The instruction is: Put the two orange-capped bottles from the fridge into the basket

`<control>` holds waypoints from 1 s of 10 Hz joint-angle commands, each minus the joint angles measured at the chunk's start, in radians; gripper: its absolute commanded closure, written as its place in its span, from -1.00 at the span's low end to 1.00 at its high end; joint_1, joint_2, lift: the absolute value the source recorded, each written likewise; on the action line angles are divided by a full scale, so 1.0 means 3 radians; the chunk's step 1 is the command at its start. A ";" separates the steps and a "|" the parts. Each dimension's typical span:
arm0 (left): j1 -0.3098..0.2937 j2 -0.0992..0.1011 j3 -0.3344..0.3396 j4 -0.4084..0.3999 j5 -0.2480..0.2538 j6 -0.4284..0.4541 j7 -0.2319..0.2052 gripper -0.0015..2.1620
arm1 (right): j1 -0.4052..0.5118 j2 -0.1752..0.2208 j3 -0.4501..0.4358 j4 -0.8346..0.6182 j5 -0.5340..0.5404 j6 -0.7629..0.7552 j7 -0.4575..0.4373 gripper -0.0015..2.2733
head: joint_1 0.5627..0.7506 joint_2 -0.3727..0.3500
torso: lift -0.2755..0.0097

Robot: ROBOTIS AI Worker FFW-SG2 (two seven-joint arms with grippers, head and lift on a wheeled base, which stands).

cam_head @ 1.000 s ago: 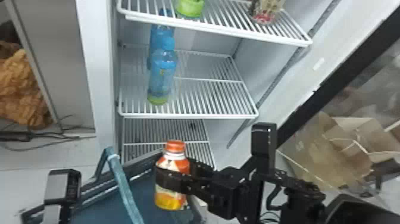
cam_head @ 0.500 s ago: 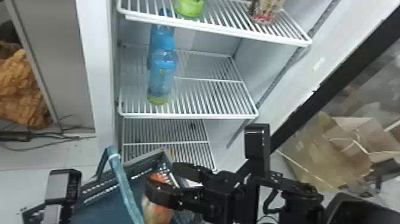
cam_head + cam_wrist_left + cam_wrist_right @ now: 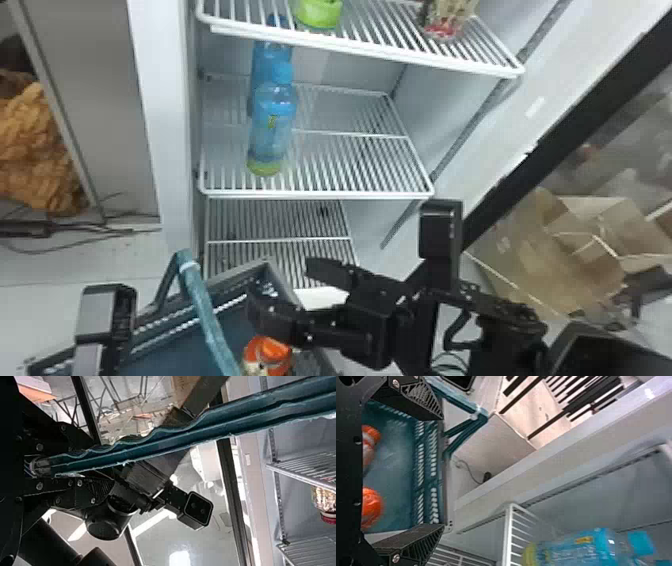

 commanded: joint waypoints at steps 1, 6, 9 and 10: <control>0.0001 0.0000 -0.0002 0.0000 -0.0003 -0.0001 0.0000 0.09 | 0.0076 0.0020 -0.0004 0.0013 0.0028 -0.0416 -0.0004 -0.91 | 0.41 -0.94 | -0.72; 0.0001 0.0000 0.0005 0.0008 0.0003 -0.0025 0.0000 0.09 | 0.0420 0.0092 0.0016 0.0373 0.0454 -0.2510 -0.0368 -0.90 | 0.41 -0.94 | -0.72; 0.0001 0.0000 -0.0002 0.0008 -0.0010 -0.0025 0.0000 0.09 | 0.0518 0.0148 0.0076 0.0938 0.0846 -0.3655 -0.0618 -0.90 | 0.41 -0.94 | -0.72; 0.0001 -0.0005 -0.0002 0.0008 -0.0010 -0.0033 0.0000 0.09 | 0.0543 0.0179 0.0076 0.1159 0.0886 -0.3934 -0.0628 -0.90 | 0.41 -0.94 | -0.72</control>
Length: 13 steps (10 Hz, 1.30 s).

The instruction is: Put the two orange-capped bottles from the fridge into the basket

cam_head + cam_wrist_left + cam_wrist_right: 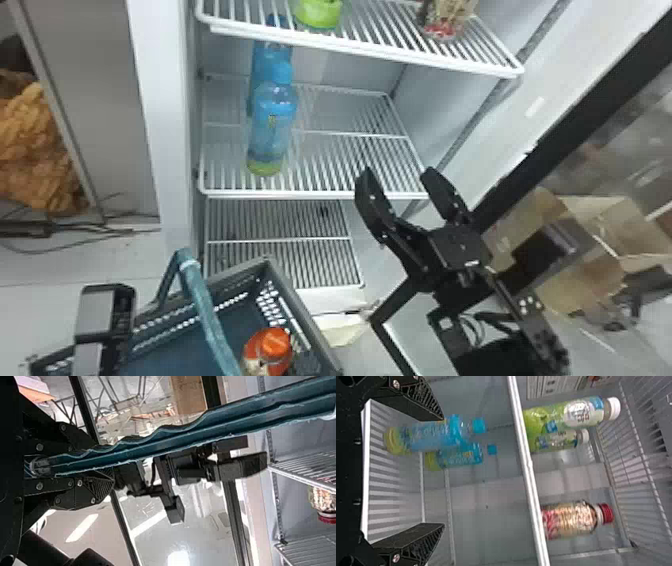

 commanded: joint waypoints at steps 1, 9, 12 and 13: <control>0.0007 -0.0003 0.0000 0.0008 -0.0008 -0.0001 0.0004 0.09 | 0.0029 0.0051 -0.0001 0.0316 0.0099 -0.0446 0.0006 -0.90 | 0.41 -0.94 | -0.72; 0.0007 -0.0003 0.0000 0.0008 -0.0001 -0.0009 0.0004 0.09 | 0.0062 0.0087 -0.0041 0.0365 0.0126 -0.0593 0.0006 -0.91 | 0.41 -0.94 | -0.72; 0.0031 -0.0008 -0.0007 0.0024 0.0072 -0.0018 0.0004 0.09 | 0.0086 0.0097 -0.0061 0.0373 0.0146 -0.0675 0.0006 -0.90 | 0.41 -0.94 | -0.72; 0.0031 -0.0008 -0.0013 0.0024 0.0079 -0.0018 0.0004 0.09 | 0.0086 0.0097 -0.0061 0.0389 0.0152 -0.0748 0.0006 -0.90 | 0.41 -0.94 | -0.72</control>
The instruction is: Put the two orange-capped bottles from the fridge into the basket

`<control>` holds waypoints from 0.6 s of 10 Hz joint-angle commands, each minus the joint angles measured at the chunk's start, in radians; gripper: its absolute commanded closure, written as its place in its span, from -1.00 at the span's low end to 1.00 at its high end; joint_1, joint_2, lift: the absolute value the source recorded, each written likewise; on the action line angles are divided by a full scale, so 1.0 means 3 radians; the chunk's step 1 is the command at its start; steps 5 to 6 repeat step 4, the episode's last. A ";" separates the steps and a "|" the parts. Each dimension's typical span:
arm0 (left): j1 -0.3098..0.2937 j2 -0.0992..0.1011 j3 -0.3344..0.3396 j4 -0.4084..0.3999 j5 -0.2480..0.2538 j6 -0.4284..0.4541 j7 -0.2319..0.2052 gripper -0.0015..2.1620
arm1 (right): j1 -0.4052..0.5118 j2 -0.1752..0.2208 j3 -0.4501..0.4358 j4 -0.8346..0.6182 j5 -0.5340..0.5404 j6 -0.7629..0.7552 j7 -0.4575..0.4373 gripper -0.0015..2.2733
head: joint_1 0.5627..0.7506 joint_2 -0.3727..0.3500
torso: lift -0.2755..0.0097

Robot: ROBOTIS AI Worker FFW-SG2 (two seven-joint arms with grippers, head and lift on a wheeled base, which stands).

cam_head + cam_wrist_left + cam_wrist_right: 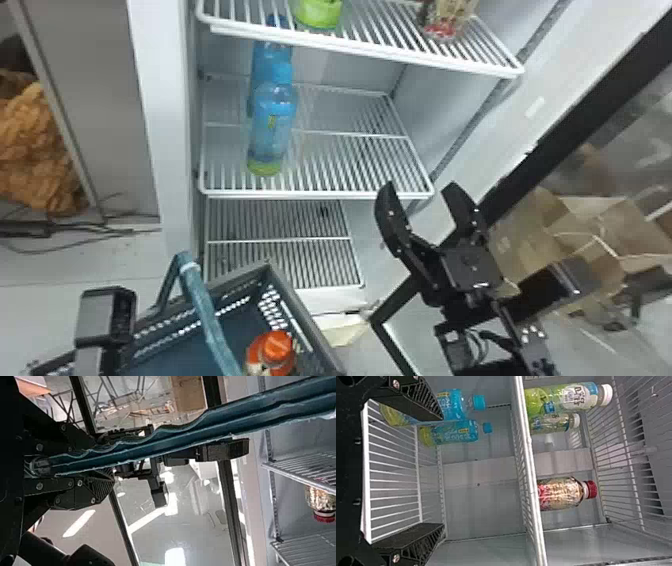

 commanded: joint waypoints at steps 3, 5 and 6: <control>0.0017 -0.0004 -0.0003 0.0000 0.0010 0.0000 0.0000 0.09 | 0.0000 0.0011 -0.0007 0.0017 0.0000 -0.0058 0.0000 -0.90 | 0.41 -0.94 | -0.72; 0.0009 -0.0004 -0.0009 0.0000 0.0010 0.0000 0.0000 0.09 | 0.0000 0.0016 -0.0007 0.0017 0.0007 -0.0066 0.0000 -0.90 | 0.41 -0.94 | -0.72; 0.0009 -0.0004 -0.0009 0.0000 0.0010 0.0000 0.0000 0.09 | 0.0000 0.0016 -0.0007 0.0017 0.0007 -0.0066 0.0000 -0.90 | 0.41 -0.94 | -0.72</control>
